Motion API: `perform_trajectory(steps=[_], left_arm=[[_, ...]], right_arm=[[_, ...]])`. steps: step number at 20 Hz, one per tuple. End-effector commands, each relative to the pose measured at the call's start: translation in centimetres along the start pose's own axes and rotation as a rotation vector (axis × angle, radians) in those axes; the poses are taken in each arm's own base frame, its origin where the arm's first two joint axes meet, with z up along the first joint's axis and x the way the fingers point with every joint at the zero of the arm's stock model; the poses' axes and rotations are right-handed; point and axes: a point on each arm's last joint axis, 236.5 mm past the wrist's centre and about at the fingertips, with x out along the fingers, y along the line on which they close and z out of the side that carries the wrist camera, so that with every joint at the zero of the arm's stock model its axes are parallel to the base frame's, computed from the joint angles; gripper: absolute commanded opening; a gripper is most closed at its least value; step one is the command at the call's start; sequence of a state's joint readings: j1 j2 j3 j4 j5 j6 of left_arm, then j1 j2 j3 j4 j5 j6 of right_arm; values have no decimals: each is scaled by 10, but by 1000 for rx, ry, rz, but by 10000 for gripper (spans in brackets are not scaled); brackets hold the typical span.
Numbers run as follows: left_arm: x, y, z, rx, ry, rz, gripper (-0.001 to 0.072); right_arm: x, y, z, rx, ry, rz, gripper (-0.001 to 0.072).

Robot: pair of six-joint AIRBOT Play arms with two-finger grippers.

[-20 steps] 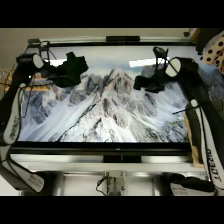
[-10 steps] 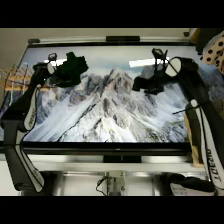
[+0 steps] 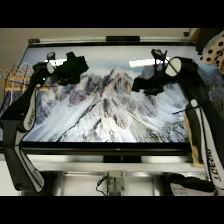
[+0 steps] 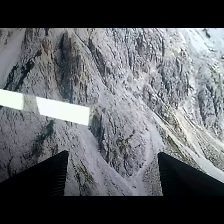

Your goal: Fold the shirts.

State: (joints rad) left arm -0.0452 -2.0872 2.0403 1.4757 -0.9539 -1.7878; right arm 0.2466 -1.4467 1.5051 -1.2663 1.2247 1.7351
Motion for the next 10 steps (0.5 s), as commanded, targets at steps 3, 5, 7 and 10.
perform_trajectory(steps=[3,5,7,10], left_arm=[[-196,-79,85,185,-355,-127,32],[-311,-126,92,273,-524,-209,32],[-412,-162,73,326,-643,-305,32],[-483,-194,12,408,-631,-414,32]], right_arm=[[-18,2,-3,-70,-10,-3,655],[-52,2,-2,-106,-68,-34,654],[-101,-4,-6,-149,-148,-99,654],[-175,-5,-31,-187,-250,-150,655]])
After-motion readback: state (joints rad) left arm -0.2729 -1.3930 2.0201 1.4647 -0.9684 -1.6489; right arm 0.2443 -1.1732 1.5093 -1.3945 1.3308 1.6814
